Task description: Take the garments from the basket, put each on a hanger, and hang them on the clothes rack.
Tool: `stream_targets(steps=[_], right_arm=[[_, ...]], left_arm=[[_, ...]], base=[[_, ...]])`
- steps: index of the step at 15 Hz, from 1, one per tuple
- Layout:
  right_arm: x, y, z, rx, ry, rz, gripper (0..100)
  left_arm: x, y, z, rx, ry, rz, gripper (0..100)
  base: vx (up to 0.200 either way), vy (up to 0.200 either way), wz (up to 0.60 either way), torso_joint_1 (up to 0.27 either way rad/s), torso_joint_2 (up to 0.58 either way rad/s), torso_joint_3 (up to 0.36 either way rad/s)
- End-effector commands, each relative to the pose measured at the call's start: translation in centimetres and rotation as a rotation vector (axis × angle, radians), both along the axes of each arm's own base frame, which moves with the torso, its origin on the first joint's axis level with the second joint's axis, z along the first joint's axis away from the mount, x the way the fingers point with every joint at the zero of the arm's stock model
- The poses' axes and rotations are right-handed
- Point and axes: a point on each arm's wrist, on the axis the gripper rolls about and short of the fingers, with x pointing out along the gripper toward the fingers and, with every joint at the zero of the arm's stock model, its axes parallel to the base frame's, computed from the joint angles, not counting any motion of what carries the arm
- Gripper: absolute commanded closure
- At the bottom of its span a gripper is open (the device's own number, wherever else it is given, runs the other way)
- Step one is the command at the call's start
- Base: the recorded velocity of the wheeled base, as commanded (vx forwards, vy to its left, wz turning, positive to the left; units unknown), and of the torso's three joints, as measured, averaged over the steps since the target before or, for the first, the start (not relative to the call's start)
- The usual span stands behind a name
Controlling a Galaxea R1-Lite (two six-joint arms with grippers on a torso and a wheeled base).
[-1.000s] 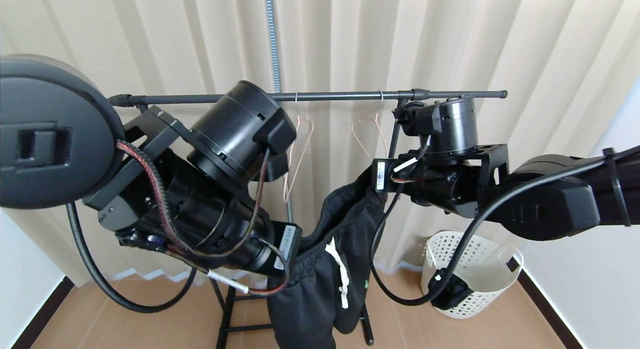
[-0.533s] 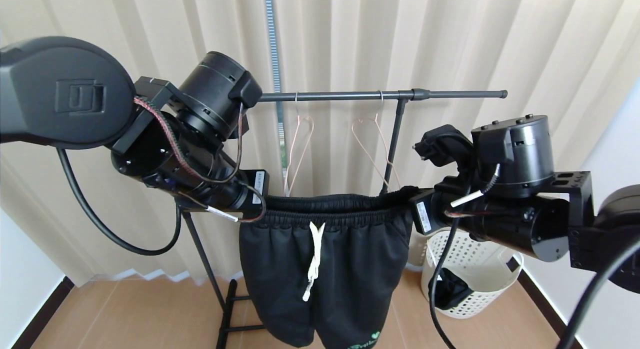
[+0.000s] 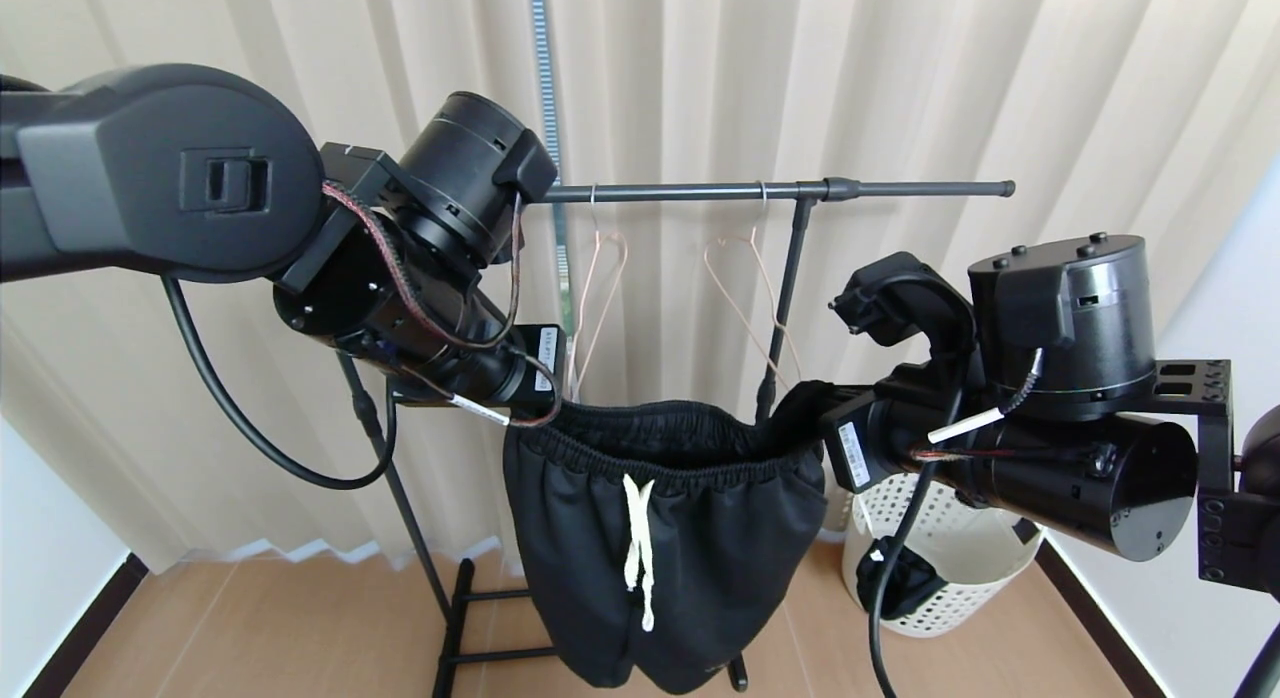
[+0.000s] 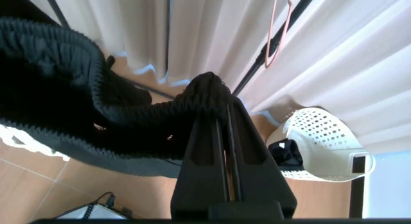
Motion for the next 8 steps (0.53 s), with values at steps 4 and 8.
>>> stream_targets(steps=[4,8], right_arm=[[0.2,0.2,0.2,0.009,-0.007,0.0,100],[0.2,0.1,-0.2,-0.007,0.005,-0.005,0]], left_arm=[[0.0,-0.3,0.7,-0.01,-0.027,-0.001,100],[0.0,-0.3,1.4,-0.028,-0.05,-0.003,100]], base=[[0.0,0.0,0.0,0.0,0.0,0.0],[0.0,0.0,0.0,0.0,0.0,0.0]])
